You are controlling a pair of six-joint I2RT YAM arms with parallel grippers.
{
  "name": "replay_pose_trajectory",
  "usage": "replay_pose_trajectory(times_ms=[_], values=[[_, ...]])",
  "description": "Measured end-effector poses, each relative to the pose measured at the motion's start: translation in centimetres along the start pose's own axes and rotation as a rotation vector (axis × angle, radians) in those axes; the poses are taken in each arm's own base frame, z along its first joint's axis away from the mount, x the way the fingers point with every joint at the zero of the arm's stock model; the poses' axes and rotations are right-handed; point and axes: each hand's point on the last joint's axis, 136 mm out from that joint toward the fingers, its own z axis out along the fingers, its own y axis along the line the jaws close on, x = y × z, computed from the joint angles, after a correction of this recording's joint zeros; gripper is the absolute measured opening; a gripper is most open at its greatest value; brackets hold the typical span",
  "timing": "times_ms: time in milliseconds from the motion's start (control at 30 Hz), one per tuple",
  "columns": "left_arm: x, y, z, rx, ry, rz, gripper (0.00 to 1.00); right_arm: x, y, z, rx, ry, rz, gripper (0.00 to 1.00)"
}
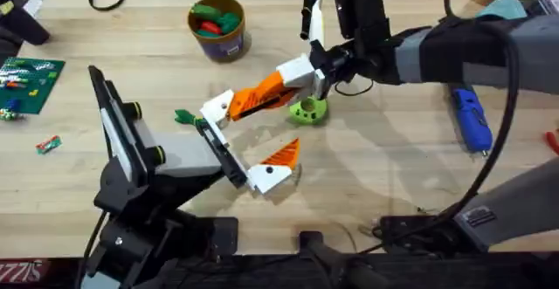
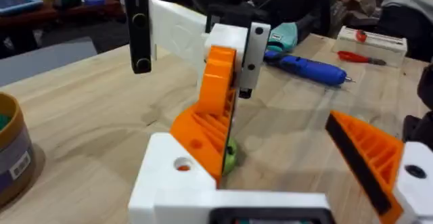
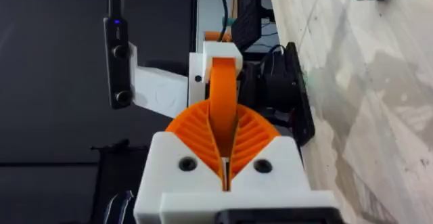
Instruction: Pick up the gripper from the table and insert it into the empty holder that is missing its gripper. Then pick up a screw, insert it into the mounting hole, and use the screwdriver to tighten it. Finally, clean up the table by picking up the vegetable and placing it into the bucket.
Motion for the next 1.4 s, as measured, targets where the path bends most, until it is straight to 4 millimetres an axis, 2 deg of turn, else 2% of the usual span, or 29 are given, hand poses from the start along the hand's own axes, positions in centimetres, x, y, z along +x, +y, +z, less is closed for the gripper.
replay_pose_trajectory(times_ms=[433, 733, 1067, 1233, 1400], values=[[0.1, -0.2, 0.0, 0.009, 0.005, -0.009, 0.986, -0.2, -0.3, 2.4, -0.013, 0.071, 0.052, 0.018], [0.0, 0.7, -0.1, -0.036, 0.001, -0.011, 0.986, -1.5, -0.4, 3.2, -0.030, 0.107, 0.054, 0.018], [0.1, 0.8, -0.1, -0.041, 0.002, -0.012, 0.986, -1.6, -0.4, 3.3, -0.034, 0.113, 0.058, 0.018], [0.1, 0.8, -0.1, -0.040, 0.002, -0.011, 0.986, -1.6, -0.4, 3.3, -0.033, 0.114, 0.065, 0.121], [0.1, 0.5, -0.1, -0.026, 0.003, -0.011, 0.986, -1.3, -0.4, 4.0, -0.030, 0.128, 0.063, 0.151]])
